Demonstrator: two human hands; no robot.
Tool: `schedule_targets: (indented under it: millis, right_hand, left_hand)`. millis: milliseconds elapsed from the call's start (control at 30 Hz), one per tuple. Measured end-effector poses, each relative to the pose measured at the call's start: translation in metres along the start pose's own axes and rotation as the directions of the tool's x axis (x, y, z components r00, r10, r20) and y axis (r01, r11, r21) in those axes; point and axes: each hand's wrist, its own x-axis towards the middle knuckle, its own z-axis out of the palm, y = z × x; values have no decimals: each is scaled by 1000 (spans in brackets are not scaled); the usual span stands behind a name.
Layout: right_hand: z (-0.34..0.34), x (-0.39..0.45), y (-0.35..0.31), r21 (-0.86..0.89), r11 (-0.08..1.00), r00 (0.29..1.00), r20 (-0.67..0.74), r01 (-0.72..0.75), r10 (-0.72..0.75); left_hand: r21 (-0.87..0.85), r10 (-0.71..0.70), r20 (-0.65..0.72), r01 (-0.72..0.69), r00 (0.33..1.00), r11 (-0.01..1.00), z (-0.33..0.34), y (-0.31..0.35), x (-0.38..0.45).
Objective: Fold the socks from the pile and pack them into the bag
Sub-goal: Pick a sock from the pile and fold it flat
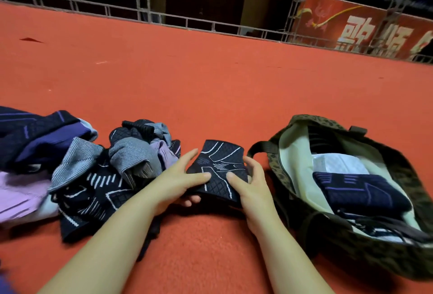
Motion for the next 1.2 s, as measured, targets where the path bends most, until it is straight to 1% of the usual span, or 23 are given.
schedule_targets:
  millis: [67,133,167,233,267,300,333,367,400,433,533,633,667,700,767,800,900,967,1000,1067,1133,1200]
  right_hand:
    - [1,0,0,-12,1000,1000,-23,-13,13]
    - [0,-1,-5,66,995,997,-18,-69,71]
    - [-2,-1,-7,127,989,997,15,-73,72]
    - [-5,0,-11,224,975,995,97,-9,-14]
    - [-7,0,-12,234,971,989,122,49,-79]
    - [-8,-2,-12,194,974,980,137,115,-143]
    - [-8,-4,-12,107,976,970,138,189,-202]
    - [-9,-6,-14,-17,966,958,135,257,-252]
    - [-10,-8,-16,-119,942,946,130,312,-297]
    - [-11,-8,-17,-182,920,936,132,348,-327]
    - [-14,-10,-18,-258,870,906,165,420,-389]
    - [-14,-7,-15,-336,806,873,166,487,-459]
    - [-13,-7,-15,-348,795,867,161,496,-471]
    - [-13,-7,-16,-360,787,864,158,501,-478]
    - [-13,-7,-16,-348,788,861,180,508,-475]
    - [-13,-7,-17,-325,802,865,212,501,-454]
    - [-14,-9,-18,-314,822,870,310,475,-384]
    - [-13,-8,-17,-285,853,880,331,437,-340]
    - [-12,-7,-16,-276,871,896,308,406,-320]
    - [-10,-3,-13,-283,896,933,216,343,-289]
    - [-10,2,-9,-291,917,961,125,273,-246]
    - [-12,7,-3,-353,911,977,97,214,-192]
  left_hand:
    - [-48,79,-14,-79,997,996,-3,0,-11]
    - [-80,170,-50,-173,984,982,-6,-1,-19]
    - [-83,218,-60,-223,974,971,-7,-3,-21]
    - [-87,291,-88,-299,952,950,-8,-3,-24]
    - [-81,313,-114,-323,943,943,-8,-2,-25]
    - [-54,333,-149,-344,931,938,-7,-1,-25]
    - [7,353,-192,-358,916,934,-7,0,-25]
    - [78,383,-225,-375,896,924,-7,0,-24]
    - [127,409,-251,-389,877,913,-7,0,-23]
    - [149,432,-266,-406,862,902,-7,1,-23]
    - [125,476,-275,-459,836,879,-6,1,-23]
    - [269,556,-323,-489,766,830,-9,-1,-21]
    - [317,587,-316,-500,745,806,-10,-3,-19]
    - [318,584,-311,-497,750,807,-10,-3,-19]
    - [212,516,-291,-471,806,856,-7,-4,-19]
    - [186,497,-282,-462,821,867,-6,-4,-19]
    - [216,466,-282,-418,839,882,-4,-1,-21]
    - [218,423,-283,-372,861,902,-2,2,-23]
    - [203,399,-286,-352,871,914,-4,0,-21]
    - [118,339,-254,-319,906,940,-4,0,-19]
    - [100,275,-129,-263,953,960,-2,0,-19]
    - [133,188,18,-189,982,973,0,-3,-21]
